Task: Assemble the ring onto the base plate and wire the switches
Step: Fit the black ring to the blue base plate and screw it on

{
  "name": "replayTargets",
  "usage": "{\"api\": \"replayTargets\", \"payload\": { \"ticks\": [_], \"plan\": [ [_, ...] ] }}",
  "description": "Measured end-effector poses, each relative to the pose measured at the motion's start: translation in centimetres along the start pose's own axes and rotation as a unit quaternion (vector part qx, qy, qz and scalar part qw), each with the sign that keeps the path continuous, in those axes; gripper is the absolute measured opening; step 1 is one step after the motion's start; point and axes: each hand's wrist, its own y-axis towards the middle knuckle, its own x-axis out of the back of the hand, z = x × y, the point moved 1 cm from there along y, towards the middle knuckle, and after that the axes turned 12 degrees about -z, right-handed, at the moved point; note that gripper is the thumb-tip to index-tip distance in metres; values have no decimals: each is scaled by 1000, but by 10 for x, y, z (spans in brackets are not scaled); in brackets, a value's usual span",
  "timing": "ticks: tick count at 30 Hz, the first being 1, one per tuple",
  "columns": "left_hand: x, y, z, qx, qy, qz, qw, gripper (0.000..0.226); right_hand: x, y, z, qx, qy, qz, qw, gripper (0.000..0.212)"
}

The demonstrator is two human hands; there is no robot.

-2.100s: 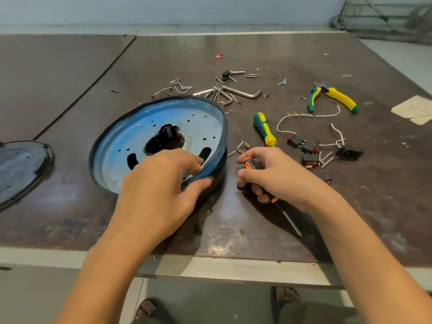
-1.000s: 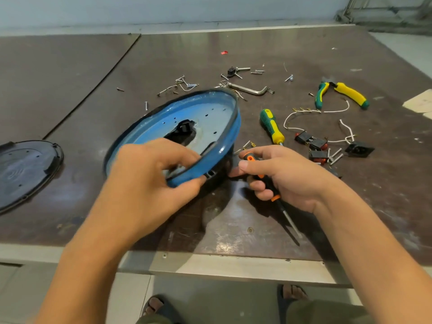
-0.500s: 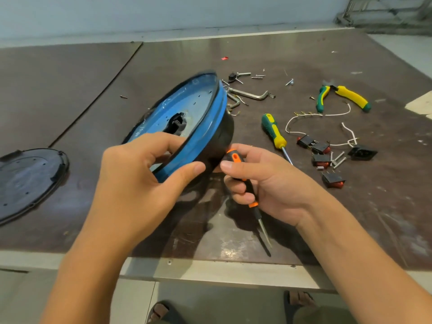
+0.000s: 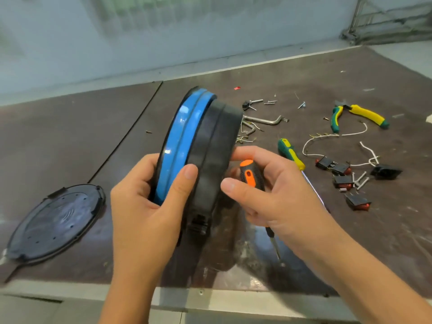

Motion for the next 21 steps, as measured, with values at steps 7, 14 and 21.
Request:
{"api": "replayTargets", "payload": {
  "ticks": [7,14,21],
  "plan": [
    [1,0,14,79,-73,-23,994,41,-19,-11,5,110,-104,-11,988,46],
    [6,7,18,125,-106,16,986,45,-14,-13,4,151,-194,29,969,58],
    [8,11,15,133,-52,-18,990,51,-12,-10,-8,222,-374,117,893,66]
  ]
}}
